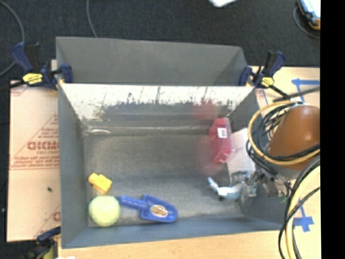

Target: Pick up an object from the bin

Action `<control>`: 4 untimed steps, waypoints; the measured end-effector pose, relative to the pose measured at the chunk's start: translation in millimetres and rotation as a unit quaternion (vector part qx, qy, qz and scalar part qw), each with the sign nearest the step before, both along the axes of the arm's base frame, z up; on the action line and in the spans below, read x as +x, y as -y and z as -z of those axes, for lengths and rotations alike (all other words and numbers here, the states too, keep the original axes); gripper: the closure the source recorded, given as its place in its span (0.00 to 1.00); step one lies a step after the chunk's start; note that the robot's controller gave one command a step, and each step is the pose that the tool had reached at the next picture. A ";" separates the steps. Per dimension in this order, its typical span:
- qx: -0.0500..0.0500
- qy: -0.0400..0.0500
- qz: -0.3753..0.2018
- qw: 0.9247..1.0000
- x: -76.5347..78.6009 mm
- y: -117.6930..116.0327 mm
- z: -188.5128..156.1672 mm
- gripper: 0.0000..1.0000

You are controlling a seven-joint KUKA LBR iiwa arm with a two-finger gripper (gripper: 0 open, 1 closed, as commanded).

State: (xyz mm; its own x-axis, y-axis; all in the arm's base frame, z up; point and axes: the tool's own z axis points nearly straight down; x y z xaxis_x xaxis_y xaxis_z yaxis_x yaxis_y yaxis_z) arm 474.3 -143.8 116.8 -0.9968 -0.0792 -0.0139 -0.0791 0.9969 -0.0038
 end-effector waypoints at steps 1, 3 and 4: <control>-0.001 0.003 0.000 1.000 1.8 0.6 -18.0 1.00; -0.002 0.004 -0.001 1.000 2.2 1.0 -24.6 1.00; -0.001 0.003 -0.001 1.000 1.7 1.0 -29.2 1.00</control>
Offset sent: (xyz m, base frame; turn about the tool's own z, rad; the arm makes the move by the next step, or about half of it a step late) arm -0.0002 0.0000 0.0053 0.0000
